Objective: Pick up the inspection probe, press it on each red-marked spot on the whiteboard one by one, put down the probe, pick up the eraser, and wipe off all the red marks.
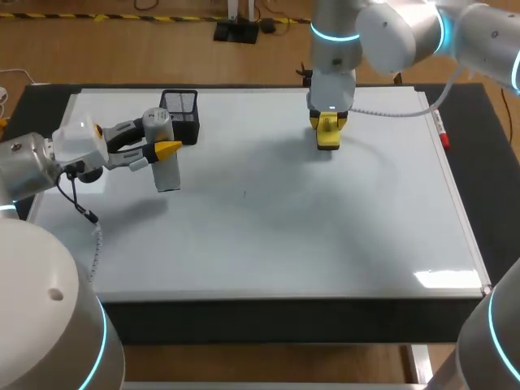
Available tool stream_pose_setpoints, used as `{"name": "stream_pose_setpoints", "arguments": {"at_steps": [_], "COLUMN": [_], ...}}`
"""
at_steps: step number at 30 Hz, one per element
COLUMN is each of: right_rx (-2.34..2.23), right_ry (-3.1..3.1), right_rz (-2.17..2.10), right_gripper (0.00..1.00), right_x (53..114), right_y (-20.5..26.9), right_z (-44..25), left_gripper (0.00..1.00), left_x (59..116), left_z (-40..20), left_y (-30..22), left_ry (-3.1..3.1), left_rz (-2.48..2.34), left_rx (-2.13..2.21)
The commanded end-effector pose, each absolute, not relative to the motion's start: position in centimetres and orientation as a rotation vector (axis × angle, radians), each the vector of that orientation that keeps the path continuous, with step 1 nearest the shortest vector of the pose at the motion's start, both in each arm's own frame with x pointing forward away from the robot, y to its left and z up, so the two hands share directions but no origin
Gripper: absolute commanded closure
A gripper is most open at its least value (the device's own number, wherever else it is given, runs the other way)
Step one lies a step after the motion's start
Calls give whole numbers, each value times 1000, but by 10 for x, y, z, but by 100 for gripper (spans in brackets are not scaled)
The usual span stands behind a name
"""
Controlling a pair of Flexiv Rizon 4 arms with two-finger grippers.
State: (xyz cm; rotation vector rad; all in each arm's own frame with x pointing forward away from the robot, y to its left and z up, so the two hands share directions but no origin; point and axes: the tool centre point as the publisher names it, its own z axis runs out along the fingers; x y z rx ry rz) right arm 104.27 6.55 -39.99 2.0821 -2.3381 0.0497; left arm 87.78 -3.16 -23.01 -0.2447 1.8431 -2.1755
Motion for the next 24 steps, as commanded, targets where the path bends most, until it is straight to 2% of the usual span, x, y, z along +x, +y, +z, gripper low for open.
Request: {"name": "stream_pose_setpoints", "arguments": {"at_steps": [1, 24], "right_rx": [2083, 2067], "right_ry": [-2336, -2295], "right_rz": [35, 73], "right_gripper": [100, 100], "right_x": [1048, 1058], "right_y": [64, 63], "right_z": [-406, -421], "left_gripper": [100, 100], "left_x": [877, 877], "left_z": [-229, -229], "left_y": [-32, -32], "left_ry": [1841, 1841], "left_rz": [-2174, -2174], "left_rx": [-246, -246]}}
